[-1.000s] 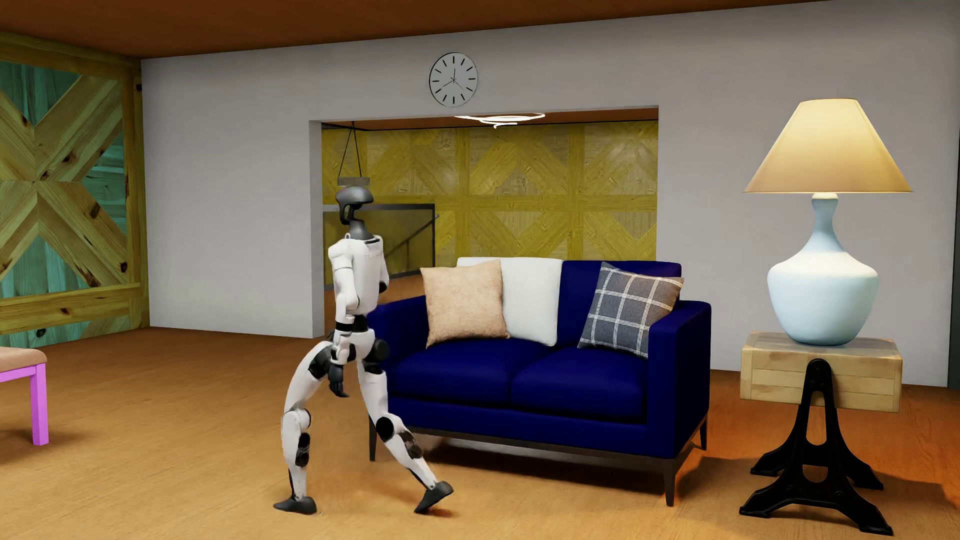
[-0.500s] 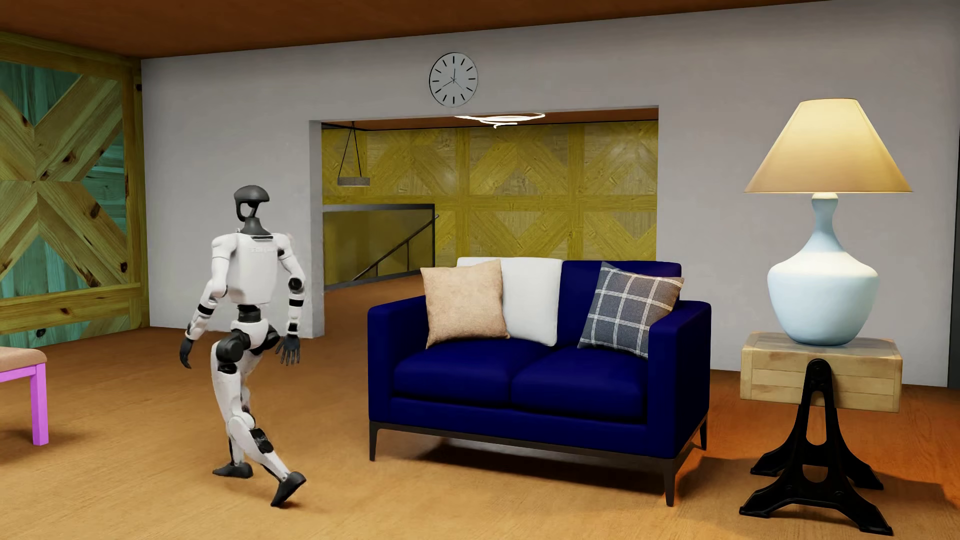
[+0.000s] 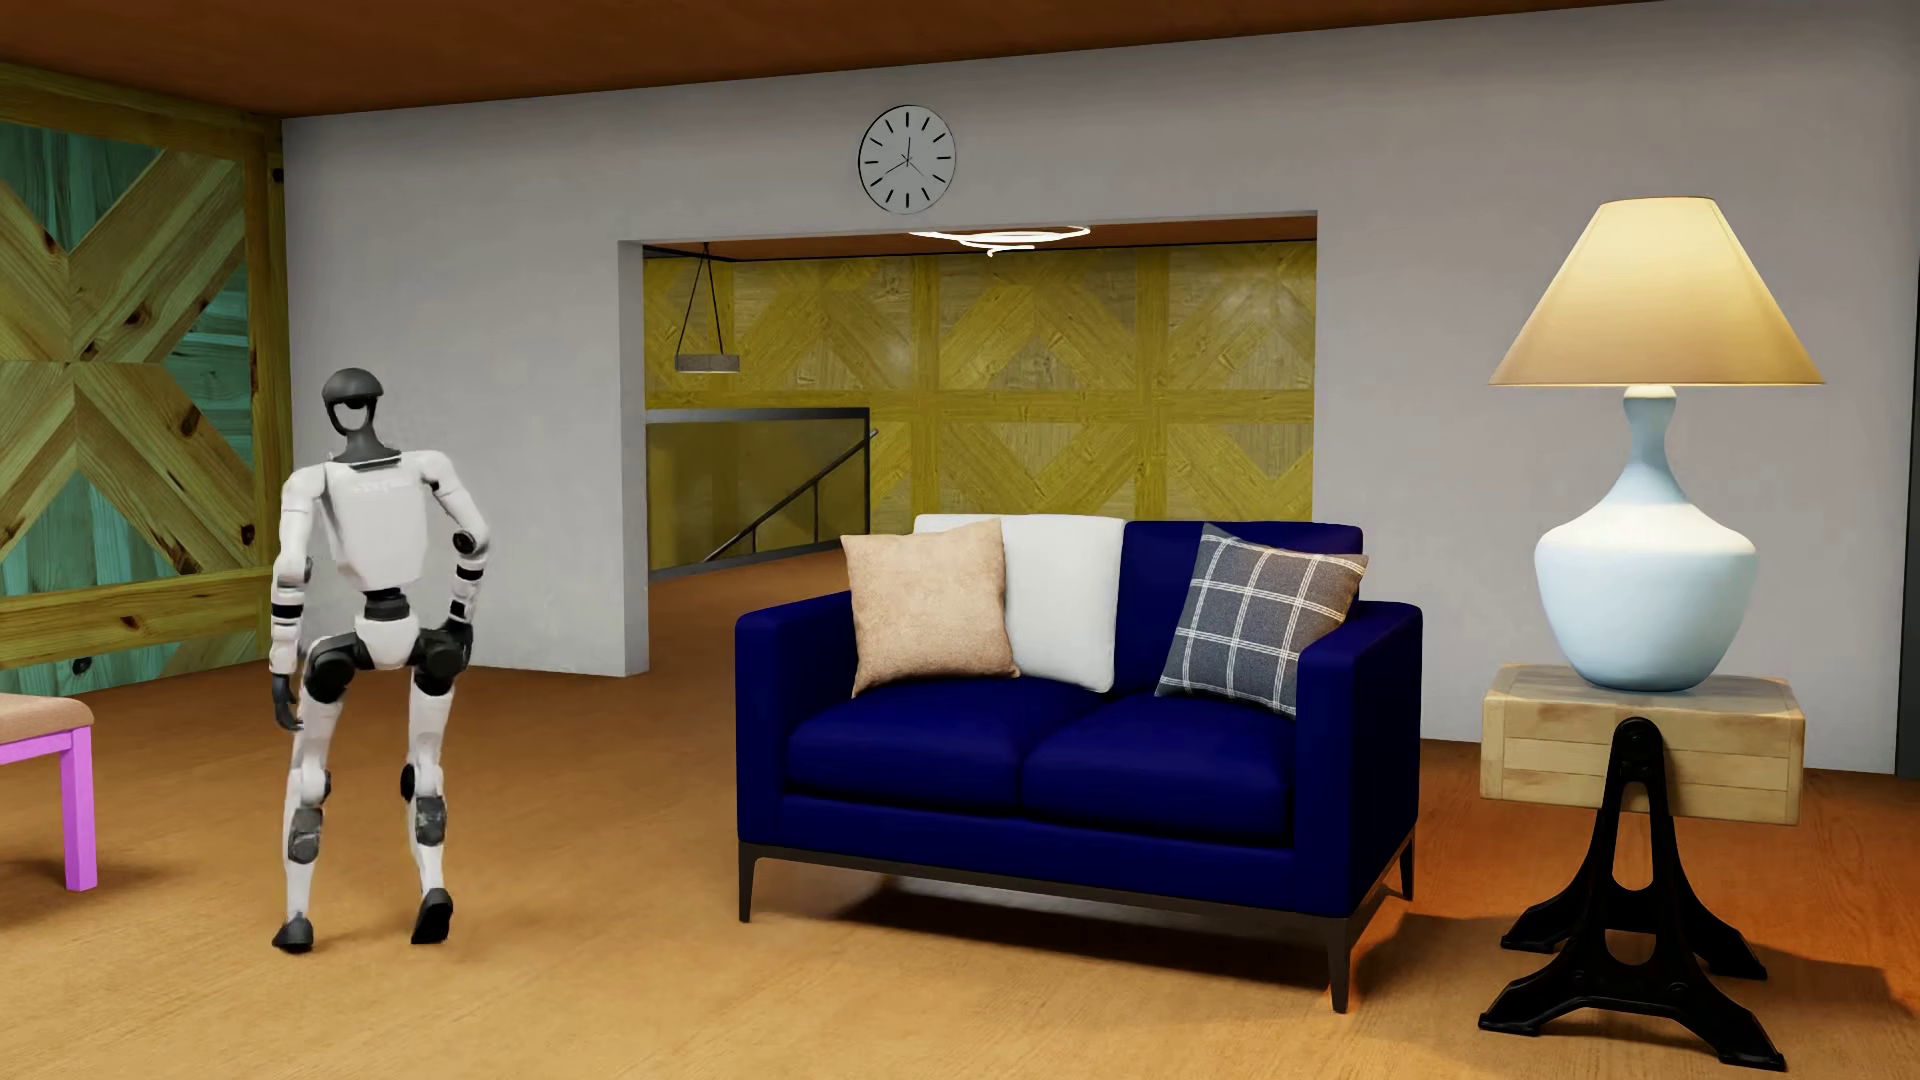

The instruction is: Walk around sofa

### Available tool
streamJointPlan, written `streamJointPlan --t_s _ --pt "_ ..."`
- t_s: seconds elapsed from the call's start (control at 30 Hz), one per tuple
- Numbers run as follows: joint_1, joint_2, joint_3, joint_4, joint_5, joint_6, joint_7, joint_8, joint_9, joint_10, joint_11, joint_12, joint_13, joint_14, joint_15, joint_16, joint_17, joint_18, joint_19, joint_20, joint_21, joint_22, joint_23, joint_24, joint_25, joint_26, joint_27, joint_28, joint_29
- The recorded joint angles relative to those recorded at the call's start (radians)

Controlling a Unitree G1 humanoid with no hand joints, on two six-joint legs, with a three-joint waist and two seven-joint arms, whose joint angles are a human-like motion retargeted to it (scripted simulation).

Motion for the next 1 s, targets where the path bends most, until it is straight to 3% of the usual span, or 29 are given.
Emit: streamJointPlan --t_s 0.03,0.13,0.23,0.3,0.33,0.4,0.43,0.47,0.5,0.53,0.6,0.67,0.77,0.87,0.93,1.0 --pt "0.039 -0.074 -0.034 0.029 -0.019 -0.004 0.000 0.000 -0.003 -0.020 0.021 -0.010 0.014 -0.027 0.031 0.006 0.007 0.000 0.000 0.040 0.014 -0.019 -0.021 0.000 0.000 0.000 0.000 0.000 0.000" --pt "0.176 -0.271 -0.120 0.086 -0.083 0.024 0.000 0.000 -0.023 -0.051 -0.039 -0.018 0.077 -0.120 -0.029 0.009 0.025 0.000 0.000 0.050 0.102 -0.106 0.034 0.000 0.000 0.000 0.000 0.000 0.000" --pt "0.341 -0.409 -0.207 0.064 -0.139 0.056 0.000 0.000 -0.036 -0.102 -0.247 -0.029 0.164 -0.198 -0.084 -0.004 0.012 0.000 0.000 0.056 0.118 -0.196 0.106 0.000 0.000 0.000 0.000 0.000 0.000" --pt "0.422 -0.484 -0.266 0.025 -0.163 0.068 0.000 0.000 -0.043 -0.132 -0.343 -0.064 0.211 -0.249 -0.230 0.003 -0.007 0.000 0.000 0.057 0.161 -0.234 0.164 0.000 0.000 0.000 0.000 0.000 0.000" --pt "0.443 -0.515 -0.312 0.023 -0.184 0.080 0.000 0.000 -0.036 -0.125 -0.350 -0.096 0.231 -0.273 -0.228 0.009 -0.017 0.000 0.000 0.029 0.191 -0.249 0.195 0.000 0.000 0.000 0.000 0.000 0.000" --pt "0.505 -0.609 -0.389 0.049 -0.189 0.118 0.000 0.000 -0.011 -0.104 -0.216 -0.141 0.264 -0.243 0.059 0.024 -0.027 0.000 0.000 0.021 0.215 -0.266 0.250 0.000 0.000 0.000 0.000 0.000 0.000" --pt "0.530 -0.628 -0.406 0.063 -0.163 0.140 0.000 0.000 -0.006 -0.090 -0.154 -0.138 0.255 -0.169 0.092 0.023 -0.025 0.000 0.000 0.044 0.244 -0.265 0.291 0.000 0.000 0.000 0.000 0.000 0.000" --pt "0.506 -0.600 -0.421 0.086 -0.130 0.156 0.000 0.000 -0.019 -0.020 -0.135 -0.119 0.255 -0.063 0.043 0.021 -0.025 0.000 0.000 0.057 0.273 -0.249 0.306 0.000 0.000 0.000 0.000 0.000 0.000" --pt "0.430 -0.565 -0.406 0.079 -0.106 0.160 0.000 0.000 -0.037 0.074 -0.121 -0.104 0.267 0.035 -0.025 0.017 -0.020 0.000 0.000 0.045 0.258 -0.222 0.304 0.000 0.000 0.000 0.000 0.000 0.000" --pt "0.342 -0.517 -0.350 0.056 -0.074 0.165 0.000 0.000 -0.044 0.214 -0.122 -0.098 0.279 0.044 -0.091 0.013 -0.019 0.000 0.000 0.036 0.228 -0.196 0.274 0.000 0.000 0.000 0.000 0.000 0.000" --pt "0.184 -0.322 -0.225 0.021 0.021 0.181 0.000 0.000 -0.003 0.506 -0.204 -0.064 0.227 -0.056 -0.171 0.005 -0.023 0.000 0.000 0.009 0.254 -0.180 0.222 0.000 0.000 0.000 0.000 0.000 0.000" --pt "-0.025 -0.098 -0.129 -0.042 0.071 0.174 0.000 0.000 0.013 0.598 -0.331 -0.010 0.147 -0.190 -0.282 0.000 -0.029 0.000 0.000 -0.038 0.192 -0.157 0.132 0.000 0.000 0.000 0.000 0.000 0.000" --pt "-0.264 0.167 0.033 -0.090 0.039 0.164 0.000 0.000 0.004 0.293 -0.449 0.068 0.044 -0.186 -0.449 0.000 -0.051 0.000 0.000 -0.106 -0.010 -0.109 -0.049 0.000 0.000 0.000 0.000 0.000 0.000" --pt "-0.346 0.364 0.112 -0.081 0.005 0.169 0.000 0.000 -0.044 -0.194 -0.502 0.140 -0.081 -0.114 -0.573 -0.005 -0.075 0.000 0.000 -0.120 -0.128 -0.088 -0.183 0.000 0.000 0.000 0.000 0.000 0.000" --pt "-0.388 0.448 0.186 -0.064 -0.069 0.166 0.000 0.000 -0.057 -0.168 -0.479 0.166 -0.111 -0.134 -0.538 -0.002 -0.083 0.000 0.000 -0.120 -0.189 -0.079 -0.237 0.000 0.000 0.000 0.000 0.000 0.000" --pt "-0.445 0.449 0.197 -0.122 -0.181 0.104 0.000 0.000 -0.046 0.101 -0.301 0.141 -0.080 -0.045 -0.319 -0.006 -0.045 0.000 0.000 -0.156 -0.209 0.001 -0.204 0.000 0.000 0.000 0.000 0.000 0.000"
